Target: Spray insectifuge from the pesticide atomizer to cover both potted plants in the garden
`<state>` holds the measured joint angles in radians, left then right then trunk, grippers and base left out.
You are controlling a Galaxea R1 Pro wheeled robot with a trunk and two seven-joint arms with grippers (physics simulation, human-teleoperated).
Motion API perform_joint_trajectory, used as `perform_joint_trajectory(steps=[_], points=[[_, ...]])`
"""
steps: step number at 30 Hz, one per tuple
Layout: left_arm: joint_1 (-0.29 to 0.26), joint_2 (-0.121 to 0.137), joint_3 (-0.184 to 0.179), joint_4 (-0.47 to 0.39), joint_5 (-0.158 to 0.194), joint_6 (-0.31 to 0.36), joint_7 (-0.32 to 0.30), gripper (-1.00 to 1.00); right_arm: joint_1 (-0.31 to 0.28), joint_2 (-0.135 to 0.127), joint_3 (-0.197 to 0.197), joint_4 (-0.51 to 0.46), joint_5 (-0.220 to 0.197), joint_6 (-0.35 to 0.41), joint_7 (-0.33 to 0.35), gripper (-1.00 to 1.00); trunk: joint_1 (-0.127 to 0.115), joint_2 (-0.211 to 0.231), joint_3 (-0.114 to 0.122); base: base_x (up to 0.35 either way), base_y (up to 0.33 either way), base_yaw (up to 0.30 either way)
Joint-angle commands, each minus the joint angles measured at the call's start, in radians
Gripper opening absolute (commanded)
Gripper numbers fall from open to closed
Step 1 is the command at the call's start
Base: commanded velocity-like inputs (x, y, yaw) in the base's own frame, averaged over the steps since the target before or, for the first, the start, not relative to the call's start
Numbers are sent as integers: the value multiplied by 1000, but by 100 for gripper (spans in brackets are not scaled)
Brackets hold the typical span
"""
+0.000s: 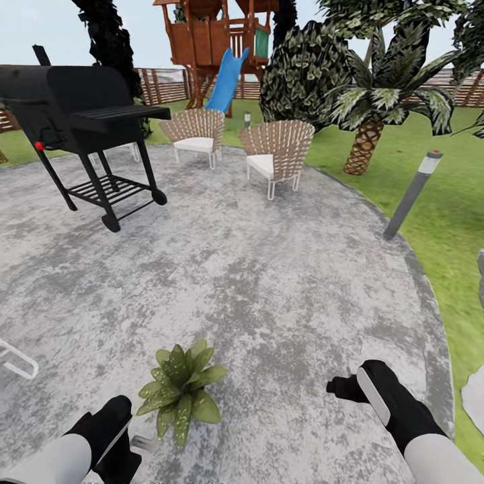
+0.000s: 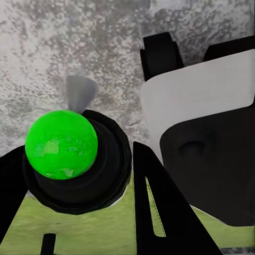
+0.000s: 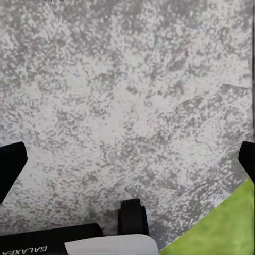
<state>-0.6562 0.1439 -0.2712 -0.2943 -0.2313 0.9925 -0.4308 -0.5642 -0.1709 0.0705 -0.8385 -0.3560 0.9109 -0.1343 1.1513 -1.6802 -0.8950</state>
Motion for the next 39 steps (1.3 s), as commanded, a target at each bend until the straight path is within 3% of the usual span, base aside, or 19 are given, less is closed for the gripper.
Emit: perform_joint_trajectory(steps=[1, 39], points=[[0, 0, -2, -2, -11, 3, -10, -100, 0, -1, 5, -1, -11, 2, -10, 100, 0, 0, -1, 0, -287, 102], [0, 0, -2, -2, -10, 2, -9, -100, 0, -3, 5, -2, -11, 3, -10, 100, 0, 0, -30, 17, -28, 143]])
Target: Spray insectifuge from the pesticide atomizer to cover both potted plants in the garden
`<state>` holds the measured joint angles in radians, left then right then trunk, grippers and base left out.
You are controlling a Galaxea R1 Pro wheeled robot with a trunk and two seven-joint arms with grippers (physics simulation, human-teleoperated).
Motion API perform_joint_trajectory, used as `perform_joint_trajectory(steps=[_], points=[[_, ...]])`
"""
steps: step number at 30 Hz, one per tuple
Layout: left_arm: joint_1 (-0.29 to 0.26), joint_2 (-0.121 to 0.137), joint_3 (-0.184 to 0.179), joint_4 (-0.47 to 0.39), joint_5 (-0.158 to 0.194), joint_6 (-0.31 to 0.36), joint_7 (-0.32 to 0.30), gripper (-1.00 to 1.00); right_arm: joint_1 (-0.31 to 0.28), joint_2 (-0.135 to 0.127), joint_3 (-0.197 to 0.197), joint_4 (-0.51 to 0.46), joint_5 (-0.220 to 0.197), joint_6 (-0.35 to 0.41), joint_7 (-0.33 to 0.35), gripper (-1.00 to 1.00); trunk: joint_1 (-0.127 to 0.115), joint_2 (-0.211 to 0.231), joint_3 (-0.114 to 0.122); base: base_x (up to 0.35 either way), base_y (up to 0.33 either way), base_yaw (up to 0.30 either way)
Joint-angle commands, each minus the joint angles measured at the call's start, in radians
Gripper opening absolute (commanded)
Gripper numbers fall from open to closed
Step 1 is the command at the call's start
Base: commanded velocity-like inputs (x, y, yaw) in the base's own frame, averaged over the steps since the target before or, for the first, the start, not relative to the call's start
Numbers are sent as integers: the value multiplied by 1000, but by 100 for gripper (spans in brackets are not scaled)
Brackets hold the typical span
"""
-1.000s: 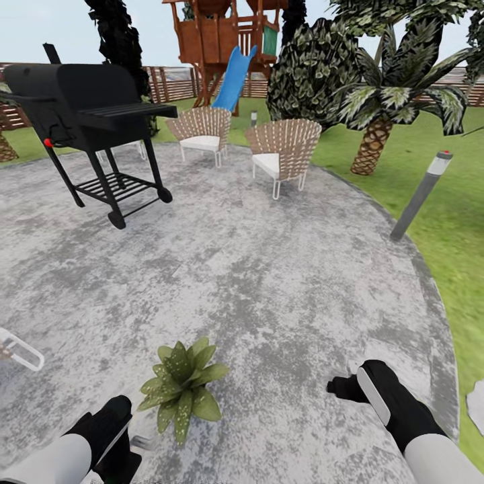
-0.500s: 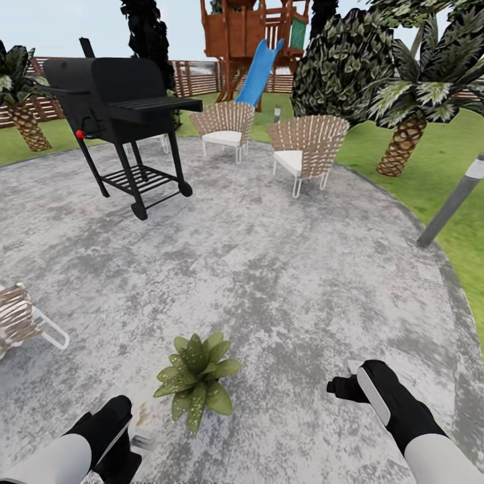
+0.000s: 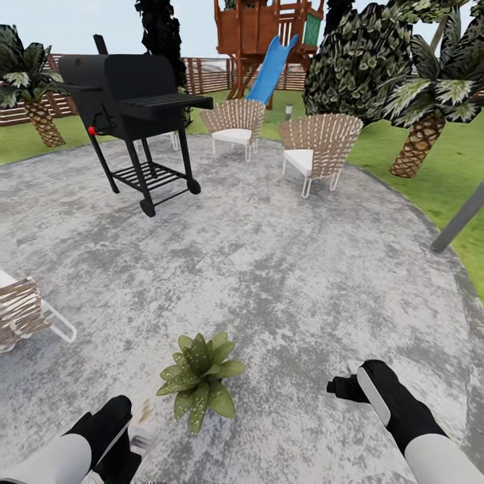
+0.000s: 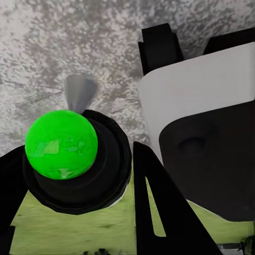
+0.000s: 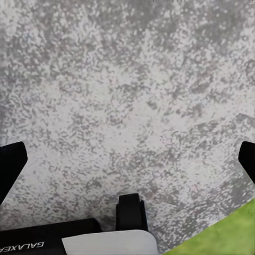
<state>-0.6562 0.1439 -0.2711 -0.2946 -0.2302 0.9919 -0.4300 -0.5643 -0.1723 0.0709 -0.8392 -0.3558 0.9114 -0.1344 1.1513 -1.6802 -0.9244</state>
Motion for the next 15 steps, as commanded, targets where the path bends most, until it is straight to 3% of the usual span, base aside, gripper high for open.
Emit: perform_joint_trajectory(steps=[1, 8, 15], points=[[0, 0, -2, -1, -11, 2, -10, -100, 0, -1, 4, -1, -11, 3, -10, 100, 0, 0, -2, 0, 0, 203], [0, 0, -2, -1, -11, 2, -10, -100, 0, -1, 4, -1, -11, 3, -9, 100, 0, 0, -9, 32, -3, 204], [0, 0, -3, -1, -12, 2, -9, -100, 0, -1, 4, -1, -11, 2, -10, 100, 0, 0, -17, 217, -158, 205]])
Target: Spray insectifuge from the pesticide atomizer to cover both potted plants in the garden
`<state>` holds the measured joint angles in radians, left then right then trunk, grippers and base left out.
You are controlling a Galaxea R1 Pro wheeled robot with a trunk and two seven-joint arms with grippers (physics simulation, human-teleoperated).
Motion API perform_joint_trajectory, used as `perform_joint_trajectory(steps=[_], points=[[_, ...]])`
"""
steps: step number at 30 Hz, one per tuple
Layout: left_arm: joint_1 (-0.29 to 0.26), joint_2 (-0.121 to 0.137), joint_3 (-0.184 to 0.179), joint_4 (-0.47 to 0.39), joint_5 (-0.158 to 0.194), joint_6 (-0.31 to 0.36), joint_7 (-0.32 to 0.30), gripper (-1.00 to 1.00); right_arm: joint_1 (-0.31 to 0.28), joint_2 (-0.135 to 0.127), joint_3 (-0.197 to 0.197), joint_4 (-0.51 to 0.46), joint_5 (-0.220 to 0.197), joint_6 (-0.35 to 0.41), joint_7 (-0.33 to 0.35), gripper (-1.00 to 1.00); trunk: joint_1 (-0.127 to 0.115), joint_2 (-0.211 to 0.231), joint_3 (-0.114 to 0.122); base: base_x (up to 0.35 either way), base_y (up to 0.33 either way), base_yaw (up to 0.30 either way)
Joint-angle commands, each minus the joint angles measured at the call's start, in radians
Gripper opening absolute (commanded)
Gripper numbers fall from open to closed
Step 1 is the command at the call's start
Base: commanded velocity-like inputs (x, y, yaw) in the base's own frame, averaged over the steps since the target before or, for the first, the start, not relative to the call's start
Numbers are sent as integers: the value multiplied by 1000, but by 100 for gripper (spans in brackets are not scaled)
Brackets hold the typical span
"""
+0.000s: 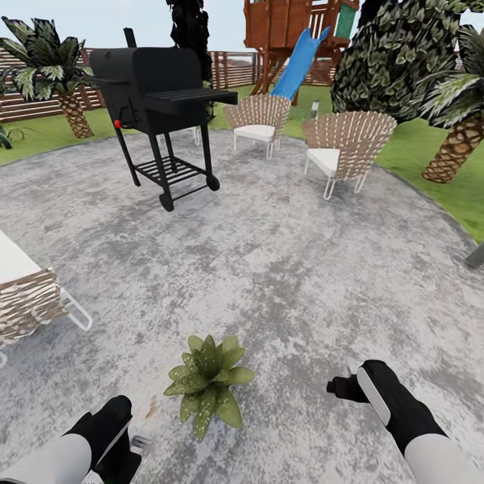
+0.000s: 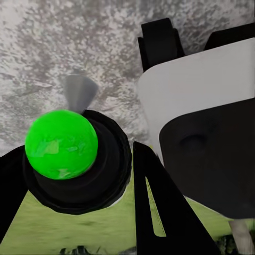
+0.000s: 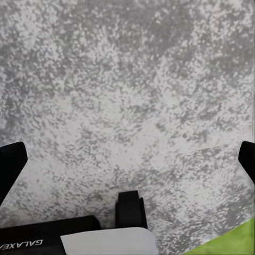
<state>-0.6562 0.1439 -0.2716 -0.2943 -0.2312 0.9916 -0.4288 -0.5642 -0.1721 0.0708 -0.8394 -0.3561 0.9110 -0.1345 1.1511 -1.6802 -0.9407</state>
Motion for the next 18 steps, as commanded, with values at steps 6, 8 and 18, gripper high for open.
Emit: perform_joint_trajectory(steps=[6, 8, 18], points=[[0, 0, -3, -2, -11, 2, -10, -100, 0, -1, 4, -1, -11, 3, -10, 100, 0, 0, -7, 34, -32, 205], [0, 0, -2, -2, -11, 2, -11, -100, 0, -1, 4, -1, -11, 3, -10, 100, 0, 0, -9, 3, -118, 148], [0, 0, -1, -1, -11, 2, -11, -100, 0, -1, 4, -1, -11, 3, -9, 100, 0, 0, -13, 0, -304, 70]])
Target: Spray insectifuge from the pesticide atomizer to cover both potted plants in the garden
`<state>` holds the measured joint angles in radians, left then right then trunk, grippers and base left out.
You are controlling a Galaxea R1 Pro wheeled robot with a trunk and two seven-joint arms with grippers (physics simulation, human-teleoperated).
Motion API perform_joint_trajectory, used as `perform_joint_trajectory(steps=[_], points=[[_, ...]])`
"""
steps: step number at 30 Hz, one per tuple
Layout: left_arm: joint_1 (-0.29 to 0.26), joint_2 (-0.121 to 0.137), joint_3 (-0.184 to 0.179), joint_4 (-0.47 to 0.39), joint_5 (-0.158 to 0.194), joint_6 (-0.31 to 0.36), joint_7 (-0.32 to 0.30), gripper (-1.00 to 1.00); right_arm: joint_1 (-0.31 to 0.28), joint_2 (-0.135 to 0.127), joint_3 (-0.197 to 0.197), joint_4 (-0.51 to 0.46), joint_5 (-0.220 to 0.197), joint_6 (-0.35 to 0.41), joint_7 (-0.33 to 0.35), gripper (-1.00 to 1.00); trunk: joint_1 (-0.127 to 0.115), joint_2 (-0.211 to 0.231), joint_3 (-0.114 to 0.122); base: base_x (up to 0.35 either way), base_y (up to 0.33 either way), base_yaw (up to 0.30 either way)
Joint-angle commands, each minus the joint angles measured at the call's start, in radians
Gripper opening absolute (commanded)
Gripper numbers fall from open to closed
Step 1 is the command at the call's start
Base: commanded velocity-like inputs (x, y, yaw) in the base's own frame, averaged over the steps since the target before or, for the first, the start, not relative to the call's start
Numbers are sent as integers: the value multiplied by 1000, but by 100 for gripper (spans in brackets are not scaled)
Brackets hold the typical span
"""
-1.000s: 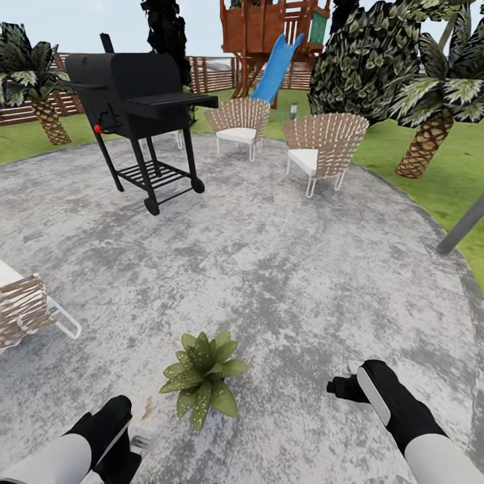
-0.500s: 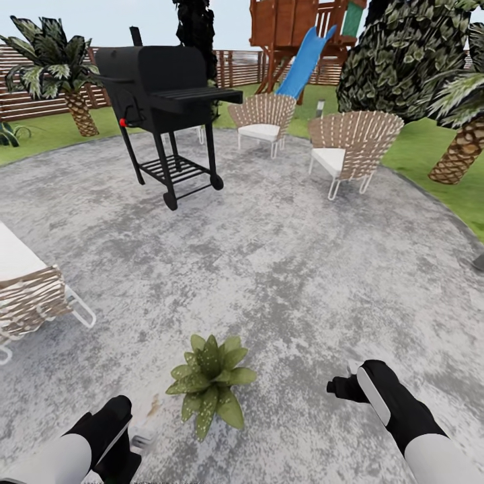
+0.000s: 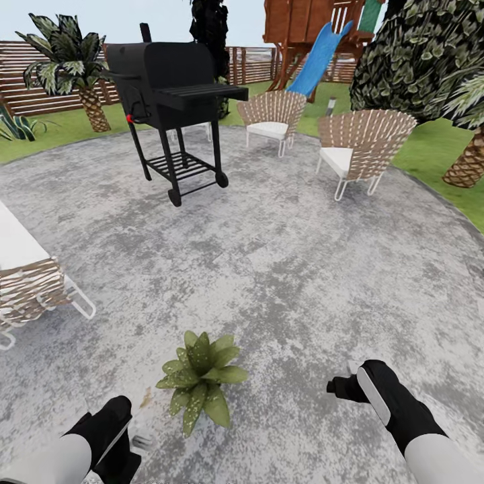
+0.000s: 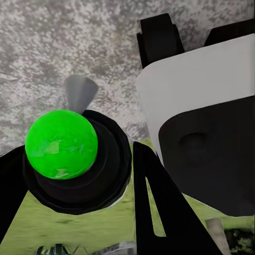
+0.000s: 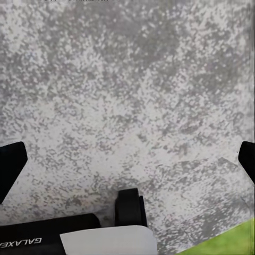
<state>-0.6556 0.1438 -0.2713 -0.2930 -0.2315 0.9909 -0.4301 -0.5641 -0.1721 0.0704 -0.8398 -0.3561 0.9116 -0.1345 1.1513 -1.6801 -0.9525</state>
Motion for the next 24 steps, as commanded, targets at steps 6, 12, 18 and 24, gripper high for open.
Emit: perform_joint_trajectory(steps=[6, 12, 18, 24], points=[[0, 0, -2, -2, -11, 3, -9, -100, 0, -1, 5, -1, -11, 1, -8, 100, 0, 0, -2, 0, -269, 47], [1, 0, -2, -2, -9, 3, -10, -100, 0, -1, 5, -1, -11, 1, -10, 100, 0, 0, -4, 0, -16, 47], [0, 0, -1, -2, -9, 3, -10, -100, 0, -1, 5, -1, -10, 2, -10, 100, 0, 0, -10, 0, 0, 187], [-1, 0, 0, -2, -8, 3, -11, -100, 0, -1, 5, -1, -10, 2, -10, 100, 0, 0, -16, 0, 0, 204]])
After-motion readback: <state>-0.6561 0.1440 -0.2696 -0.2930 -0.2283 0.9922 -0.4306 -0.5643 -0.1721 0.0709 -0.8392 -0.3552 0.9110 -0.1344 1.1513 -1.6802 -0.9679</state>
